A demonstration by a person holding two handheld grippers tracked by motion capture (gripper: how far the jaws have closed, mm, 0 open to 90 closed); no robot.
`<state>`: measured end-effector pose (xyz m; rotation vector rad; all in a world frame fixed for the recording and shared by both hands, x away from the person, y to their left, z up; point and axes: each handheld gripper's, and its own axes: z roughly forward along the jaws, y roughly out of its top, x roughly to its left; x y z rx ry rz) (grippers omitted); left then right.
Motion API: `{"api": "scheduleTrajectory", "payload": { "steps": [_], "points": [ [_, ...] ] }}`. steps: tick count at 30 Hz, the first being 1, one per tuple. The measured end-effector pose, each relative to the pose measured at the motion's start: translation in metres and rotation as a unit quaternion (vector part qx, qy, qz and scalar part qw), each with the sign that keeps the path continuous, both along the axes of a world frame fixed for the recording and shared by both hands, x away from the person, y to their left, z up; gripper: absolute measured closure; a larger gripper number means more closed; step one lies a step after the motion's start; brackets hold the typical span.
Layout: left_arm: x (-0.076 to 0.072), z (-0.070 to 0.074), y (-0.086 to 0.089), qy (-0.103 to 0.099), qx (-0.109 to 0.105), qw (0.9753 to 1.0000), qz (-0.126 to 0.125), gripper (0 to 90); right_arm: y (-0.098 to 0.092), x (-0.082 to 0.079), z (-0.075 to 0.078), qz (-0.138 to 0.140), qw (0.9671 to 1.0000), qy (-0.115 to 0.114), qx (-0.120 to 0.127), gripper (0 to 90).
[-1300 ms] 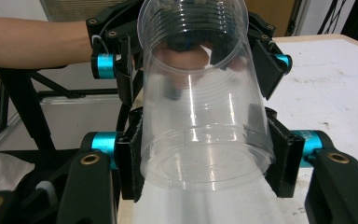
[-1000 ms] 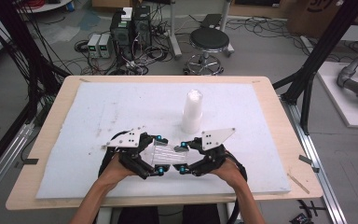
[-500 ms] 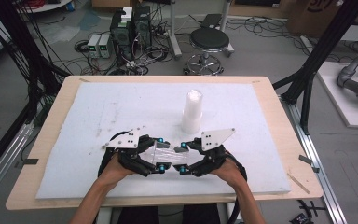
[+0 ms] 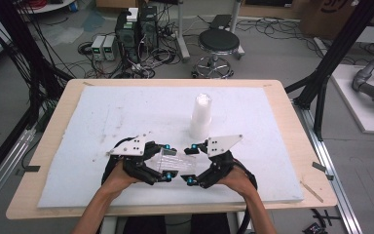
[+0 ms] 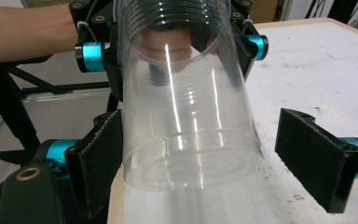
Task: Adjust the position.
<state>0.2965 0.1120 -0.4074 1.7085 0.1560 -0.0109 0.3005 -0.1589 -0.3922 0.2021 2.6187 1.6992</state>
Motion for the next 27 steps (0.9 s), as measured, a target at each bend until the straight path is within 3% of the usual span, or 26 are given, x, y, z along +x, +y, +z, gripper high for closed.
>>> {"api": "scheduleTrajectory", "payload": {
  "steps": [7,12,16,20,22,25,27],
  "points": [
    [0.0,0.002,0.006,-0.003,0.014,0.9998,0.016,30.5,-0.006,-0.002,-0.003,-0.027,0.9996,-0.005,0.003,16.2],
    [0.003,0.007,0.011,-0.007,0.045,0.9986,0.027,30.5,-0.018,-0.006,-0.006,-0.054,0.9985,-0.01,0.004,16.2],
    [0.007,0.015,0.015,-0.008,0.091,0.9951,0.037,30.6,-0.03,-0.008,-0.009,-0.096,0.9951,-0.021,0.008,16.2],
    [0.014,0.026,0.015,-0.01,0.152,0.9871,0.049,30.2,-0.044,-0.009,-0.014,-0.149,0.9885,-0.021,0.013,16.2],
    [0.017,0.032,0.014,-0.007,0.164,0.985,0.052,30.1,-0.049,-0.01,-0.018,-0.176,0.9841,-0.021,0.008,16.2],
    [0.022,0.039,0.014,-0.009,0.188,0.9808,0.05,30.2,-0.059,-0.014,-0.025,-0.217,0.9758,-0.03,0.003,16.3],
    [0.025,0.044,0.013,-0.008,0.215,0.9752,0.05,30.2,-0.067,-0.014,-0.029,-0.247,0.9685,-0.03,0.01,16.3]
  ]
}}
